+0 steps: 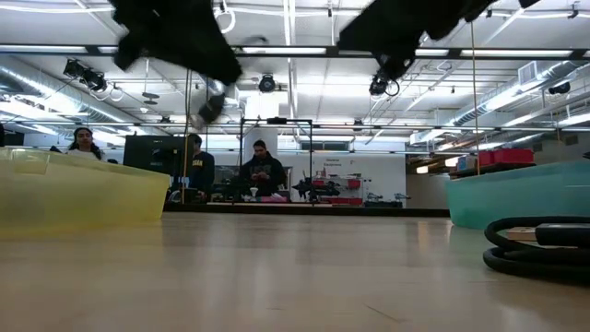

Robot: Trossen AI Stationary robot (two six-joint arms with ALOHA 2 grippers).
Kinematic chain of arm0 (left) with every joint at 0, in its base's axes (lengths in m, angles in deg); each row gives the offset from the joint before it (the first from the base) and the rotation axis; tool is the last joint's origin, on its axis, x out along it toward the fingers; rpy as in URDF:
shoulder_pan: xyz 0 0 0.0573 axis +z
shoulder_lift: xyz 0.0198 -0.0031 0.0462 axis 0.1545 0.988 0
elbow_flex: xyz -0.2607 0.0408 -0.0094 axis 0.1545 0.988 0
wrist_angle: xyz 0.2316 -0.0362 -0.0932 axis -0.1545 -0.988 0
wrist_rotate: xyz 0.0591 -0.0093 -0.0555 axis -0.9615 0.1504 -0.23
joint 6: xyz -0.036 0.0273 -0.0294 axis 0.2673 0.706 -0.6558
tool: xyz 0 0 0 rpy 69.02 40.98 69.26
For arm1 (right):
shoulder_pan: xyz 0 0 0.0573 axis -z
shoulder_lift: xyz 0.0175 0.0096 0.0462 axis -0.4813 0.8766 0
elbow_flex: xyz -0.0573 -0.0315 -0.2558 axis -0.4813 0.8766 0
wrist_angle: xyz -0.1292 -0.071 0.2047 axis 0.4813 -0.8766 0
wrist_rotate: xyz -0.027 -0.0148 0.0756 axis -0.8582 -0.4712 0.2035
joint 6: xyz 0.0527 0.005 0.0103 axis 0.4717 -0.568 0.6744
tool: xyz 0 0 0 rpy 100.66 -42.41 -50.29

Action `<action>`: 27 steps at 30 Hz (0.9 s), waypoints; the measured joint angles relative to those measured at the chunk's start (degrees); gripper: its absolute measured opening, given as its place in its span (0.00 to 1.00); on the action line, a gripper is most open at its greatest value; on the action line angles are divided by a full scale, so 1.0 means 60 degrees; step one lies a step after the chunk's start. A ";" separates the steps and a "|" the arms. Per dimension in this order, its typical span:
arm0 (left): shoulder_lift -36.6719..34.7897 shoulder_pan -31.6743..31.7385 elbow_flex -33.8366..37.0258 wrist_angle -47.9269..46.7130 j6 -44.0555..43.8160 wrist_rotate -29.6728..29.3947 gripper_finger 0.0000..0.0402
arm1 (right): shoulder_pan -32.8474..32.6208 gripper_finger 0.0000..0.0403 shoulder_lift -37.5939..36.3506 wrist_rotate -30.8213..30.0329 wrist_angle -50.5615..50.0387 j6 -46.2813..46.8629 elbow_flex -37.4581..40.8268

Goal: Pick & Place USB Port
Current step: Put the black charger cable into the yellow bin

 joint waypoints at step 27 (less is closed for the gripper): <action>-0.1776 -0.1056 0.1036 -0.9777 -0.9540 0.4893 0.07 | -0.0647 0.19 0.0016 -0.0541 -0.0263 0.1126 0.0004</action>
